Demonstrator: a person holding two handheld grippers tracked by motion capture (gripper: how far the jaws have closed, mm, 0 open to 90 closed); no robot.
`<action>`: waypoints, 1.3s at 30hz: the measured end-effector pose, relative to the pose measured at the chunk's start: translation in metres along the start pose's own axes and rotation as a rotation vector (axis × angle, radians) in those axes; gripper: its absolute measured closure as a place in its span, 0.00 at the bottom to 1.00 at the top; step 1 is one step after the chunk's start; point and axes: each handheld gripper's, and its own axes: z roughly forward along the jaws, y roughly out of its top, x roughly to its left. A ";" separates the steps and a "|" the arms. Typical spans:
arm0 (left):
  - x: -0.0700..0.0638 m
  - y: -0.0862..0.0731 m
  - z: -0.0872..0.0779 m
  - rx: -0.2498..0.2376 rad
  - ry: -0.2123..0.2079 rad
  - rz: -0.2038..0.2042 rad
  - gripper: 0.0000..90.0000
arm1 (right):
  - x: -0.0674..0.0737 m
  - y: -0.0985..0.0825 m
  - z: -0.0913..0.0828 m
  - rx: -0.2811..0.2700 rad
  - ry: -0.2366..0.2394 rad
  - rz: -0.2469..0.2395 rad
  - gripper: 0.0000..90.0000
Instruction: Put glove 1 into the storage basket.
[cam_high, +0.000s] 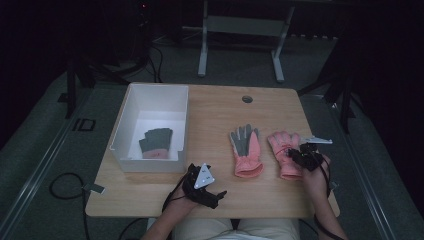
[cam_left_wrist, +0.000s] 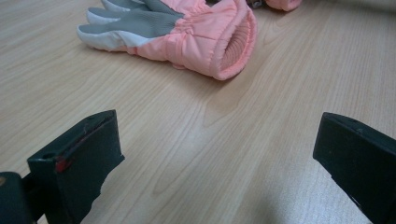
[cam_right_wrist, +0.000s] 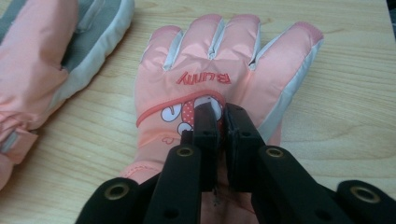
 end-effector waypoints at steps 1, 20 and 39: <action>0.000 0.000 0.000 -0.002 0.001 0.000 0.01 | 0.000 -0.001 0.001 -0.002 0.000 -0.004 0.91; -0.002 0.000 0.002 0.007 -0.007 0.008 0.01 | -0.008 0.011 -0.017 -0.001 0.061 -0.193 0.71; -0.003 0.000 0.002 0.006 -0.014 0.008 0.01 | 0.007 0.002 0.011 0.062 -0.008 -0.160 0.89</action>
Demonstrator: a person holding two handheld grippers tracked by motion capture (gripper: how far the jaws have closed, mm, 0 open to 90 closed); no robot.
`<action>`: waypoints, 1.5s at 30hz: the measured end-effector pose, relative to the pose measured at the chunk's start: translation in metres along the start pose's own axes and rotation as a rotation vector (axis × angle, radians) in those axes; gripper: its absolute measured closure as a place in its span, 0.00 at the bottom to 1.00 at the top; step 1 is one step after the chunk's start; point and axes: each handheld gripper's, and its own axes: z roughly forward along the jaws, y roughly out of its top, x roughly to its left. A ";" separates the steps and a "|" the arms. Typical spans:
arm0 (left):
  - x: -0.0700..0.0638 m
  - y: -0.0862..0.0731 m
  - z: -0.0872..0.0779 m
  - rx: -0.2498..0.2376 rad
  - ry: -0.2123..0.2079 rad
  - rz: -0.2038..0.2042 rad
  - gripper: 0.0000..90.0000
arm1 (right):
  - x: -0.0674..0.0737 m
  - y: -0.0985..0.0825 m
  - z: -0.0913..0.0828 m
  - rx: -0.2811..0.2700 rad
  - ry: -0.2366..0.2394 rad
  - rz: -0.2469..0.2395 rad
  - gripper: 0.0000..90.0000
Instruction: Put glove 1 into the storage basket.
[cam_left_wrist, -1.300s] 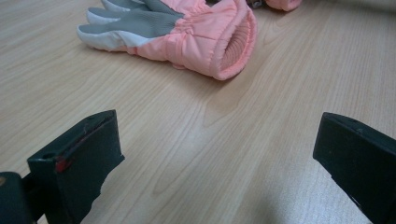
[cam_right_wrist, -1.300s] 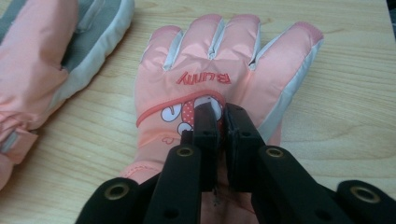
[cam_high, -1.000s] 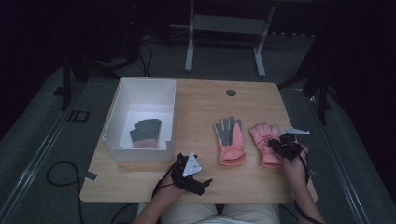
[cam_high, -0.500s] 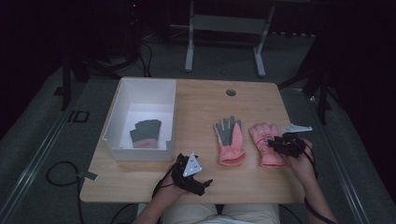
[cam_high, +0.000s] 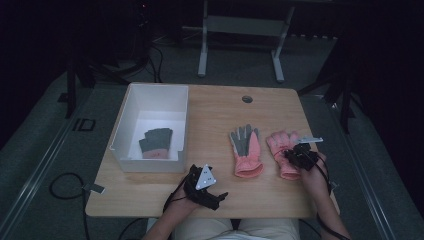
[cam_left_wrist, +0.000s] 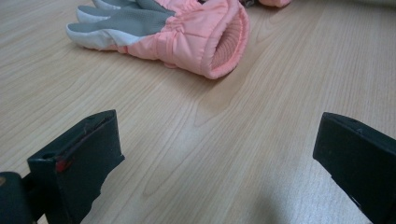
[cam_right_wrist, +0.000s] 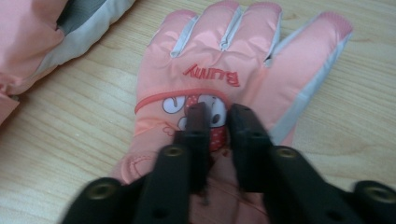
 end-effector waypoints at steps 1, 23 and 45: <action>0.000 0.000 0.000 0.005 0.001 0.003 0.01 | 0.000 0.000 0.000 0.000 0.000 0.000 0.89; 0.001 0.000 -0.001 -0.009 0.005 -0.005 0.01 | 0.009 0.039 -0.054 -0.105 -0.046 0.104 0.97; 0.001 0.001 -0.001 -0.004 0.002 0.006 0.01 | 0.069 0.087 -0.091 -0.230 -0.042 0.112 0.97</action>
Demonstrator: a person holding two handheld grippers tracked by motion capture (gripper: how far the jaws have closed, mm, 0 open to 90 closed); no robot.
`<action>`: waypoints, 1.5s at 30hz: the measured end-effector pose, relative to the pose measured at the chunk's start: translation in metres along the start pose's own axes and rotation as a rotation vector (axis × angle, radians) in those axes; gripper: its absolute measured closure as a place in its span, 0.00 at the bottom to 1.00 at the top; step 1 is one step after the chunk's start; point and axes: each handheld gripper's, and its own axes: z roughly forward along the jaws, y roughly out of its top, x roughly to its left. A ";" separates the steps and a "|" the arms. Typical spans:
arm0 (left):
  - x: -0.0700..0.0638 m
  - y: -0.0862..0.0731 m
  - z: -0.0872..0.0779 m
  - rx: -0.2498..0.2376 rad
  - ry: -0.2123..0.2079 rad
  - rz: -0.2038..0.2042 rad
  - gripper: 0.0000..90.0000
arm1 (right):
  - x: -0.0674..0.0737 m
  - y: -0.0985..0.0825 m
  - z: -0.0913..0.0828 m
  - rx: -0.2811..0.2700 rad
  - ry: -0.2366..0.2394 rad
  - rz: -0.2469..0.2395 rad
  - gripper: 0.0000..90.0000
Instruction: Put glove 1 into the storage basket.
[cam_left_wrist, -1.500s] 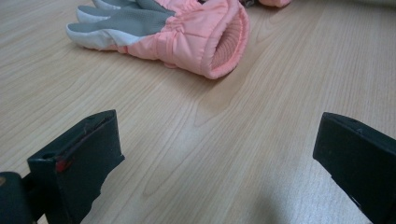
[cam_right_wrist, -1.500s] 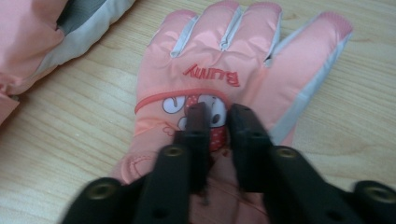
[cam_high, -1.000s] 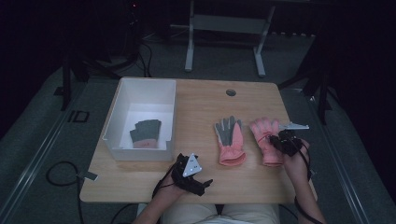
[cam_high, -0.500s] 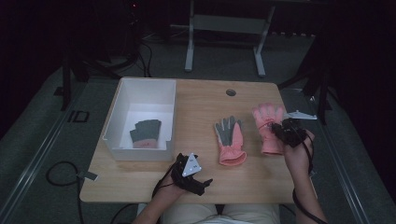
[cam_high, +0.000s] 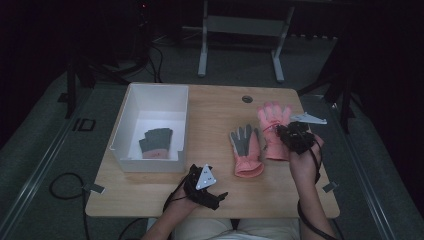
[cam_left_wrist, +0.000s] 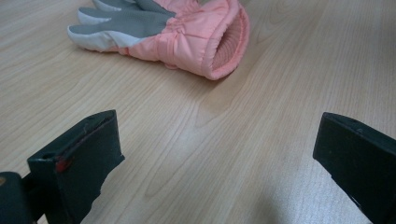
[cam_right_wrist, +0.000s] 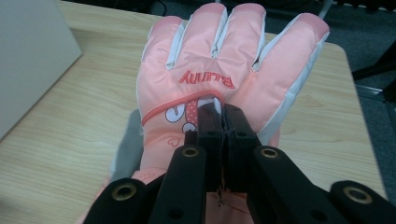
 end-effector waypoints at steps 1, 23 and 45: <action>0.000 0.000 0.000 -0.007 0.002 -0.006 0.01 | 0.008 0.001 0.002 -0.001 0.009 0.002 0.97; 0.000 0.001 -0.001 -0.019 -0.022 -0.007 0.01 | 0.064 -0.018 0.031 0.050 0.013 -0.001 0.97; -0.001 0.001 0.001 -0.014 -0.022 -0.012 0.01 | 0.059 -0.043 0.074 0.155 0.075 -0.003 0.81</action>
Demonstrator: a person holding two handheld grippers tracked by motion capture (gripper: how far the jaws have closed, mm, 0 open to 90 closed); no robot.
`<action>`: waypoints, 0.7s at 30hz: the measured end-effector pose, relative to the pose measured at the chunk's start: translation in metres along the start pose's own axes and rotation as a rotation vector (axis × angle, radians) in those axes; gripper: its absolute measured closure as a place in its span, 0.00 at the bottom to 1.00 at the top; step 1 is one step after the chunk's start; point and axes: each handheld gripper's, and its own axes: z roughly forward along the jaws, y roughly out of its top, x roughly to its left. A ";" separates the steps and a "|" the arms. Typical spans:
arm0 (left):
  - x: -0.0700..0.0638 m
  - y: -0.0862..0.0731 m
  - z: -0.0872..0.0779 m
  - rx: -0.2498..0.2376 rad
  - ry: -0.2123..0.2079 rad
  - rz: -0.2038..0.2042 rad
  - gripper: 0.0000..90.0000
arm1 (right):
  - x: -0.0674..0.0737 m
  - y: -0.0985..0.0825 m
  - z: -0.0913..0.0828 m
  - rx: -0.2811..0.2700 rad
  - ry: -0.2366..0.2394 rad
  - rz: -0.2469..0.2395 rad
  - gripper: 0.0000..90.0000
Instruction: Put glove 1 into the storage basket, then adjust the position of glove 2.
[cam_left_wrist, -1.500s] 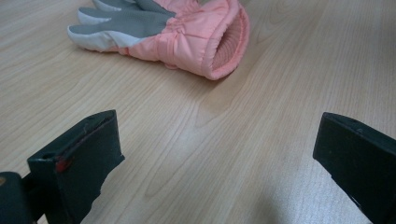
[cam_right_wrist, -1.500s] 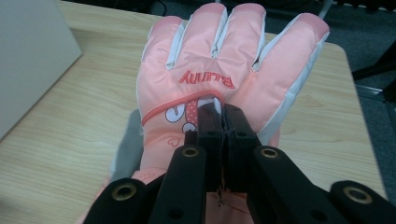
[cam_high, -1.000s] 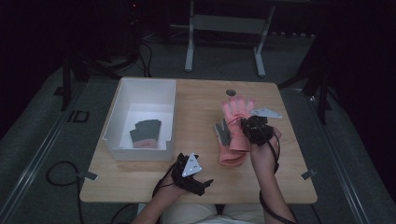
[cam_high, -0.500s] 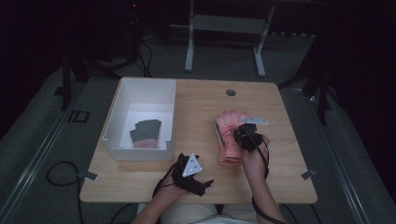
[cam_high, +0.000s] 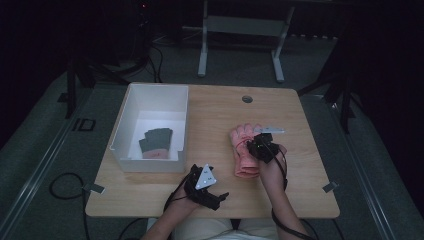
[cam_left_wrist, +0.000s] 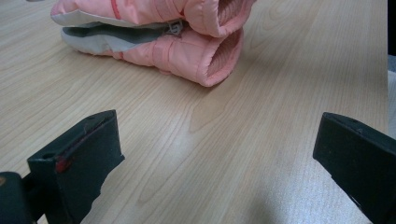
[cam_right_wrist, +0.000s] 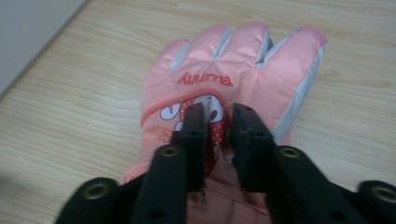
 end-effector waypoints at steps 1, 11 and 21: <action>0.000 0.000 0.000 -0.001 0.002 -0.001 0.01 | -0.001 0.001 -0.001 -0.004 0.016 0.002 0.79; -0.002 0.016 -0.007 -0.065 0.007 0.001 0.01 | -0.013 0.013 -0.032 -0.070 0.080 -0.050 0.64; 0.024 0.068 -0.004 -0.076 0.022 -0.085 0.05 | -0.042 0.023 -0.041 -0.099 0.114 -0.106 0.63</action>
